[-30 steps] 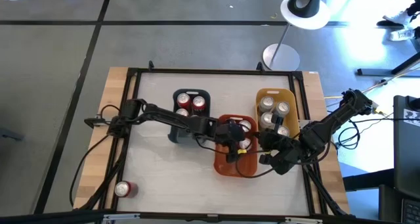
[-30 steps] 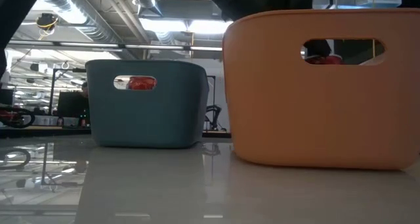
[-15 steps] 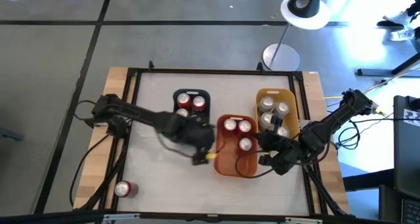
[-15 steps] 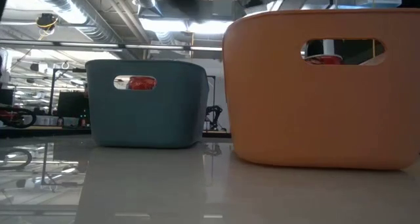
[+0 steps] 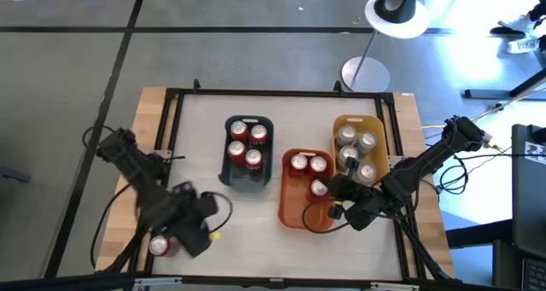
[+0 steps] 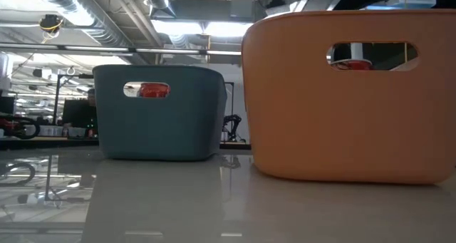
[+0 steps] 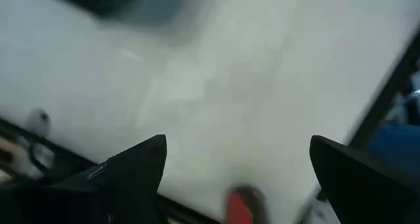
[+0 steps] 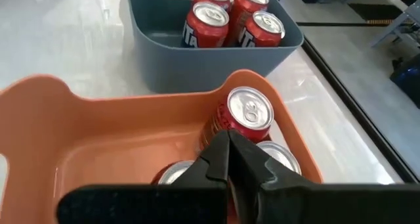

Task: Sort soda cans
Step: Put the red soda can into the orange bin

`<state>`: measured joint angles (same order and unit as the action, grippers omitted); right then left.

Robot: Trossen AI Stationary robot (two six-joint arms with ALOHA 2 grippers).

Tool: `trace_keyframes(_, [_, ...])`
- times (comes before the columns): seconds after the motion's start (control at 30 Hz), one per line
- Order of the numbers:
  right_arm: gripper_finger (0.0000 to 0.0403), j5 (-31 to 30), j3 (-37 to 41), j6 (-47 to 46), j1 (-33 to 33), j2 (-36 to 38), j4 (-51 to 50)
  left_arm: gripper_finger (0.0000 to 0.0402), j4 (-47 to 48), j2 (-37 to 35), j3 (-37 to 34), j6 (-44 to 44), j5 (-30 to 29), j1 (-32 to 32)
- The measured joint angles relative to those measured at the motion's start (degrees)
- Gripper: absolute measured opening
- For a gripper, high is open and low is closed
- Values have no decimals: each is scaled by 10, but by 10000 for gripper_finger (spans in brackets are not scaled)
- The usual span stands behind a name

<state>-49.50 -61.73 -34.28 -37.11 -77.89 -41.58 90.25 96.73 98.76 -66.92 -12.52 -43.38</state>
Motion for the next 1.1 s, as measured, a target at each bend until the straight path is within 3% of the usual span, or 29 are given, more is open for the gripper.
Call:
trace_keyframes(0.3, [5,-7,0,0,0,0,17,360,-9,1,0,-277,64,-152])
trace_keyframes(0.43, [5,-10,0,2,0,0,17,360,-11,1,-12,-377,59,-202])
trace_keyframes(0.63, [5,-4,0,2,1,0,17,360,-41,1,-66,-427,56,-245])
trace_keyframes(0.87, [5,2,0,1,0,0,17,360,-113,-2,-112,-424,59,-252])
trace_keyframes(1.1, [5,2,0,1,0,0,18,360,-117,-16,-164,-433,88,-257])
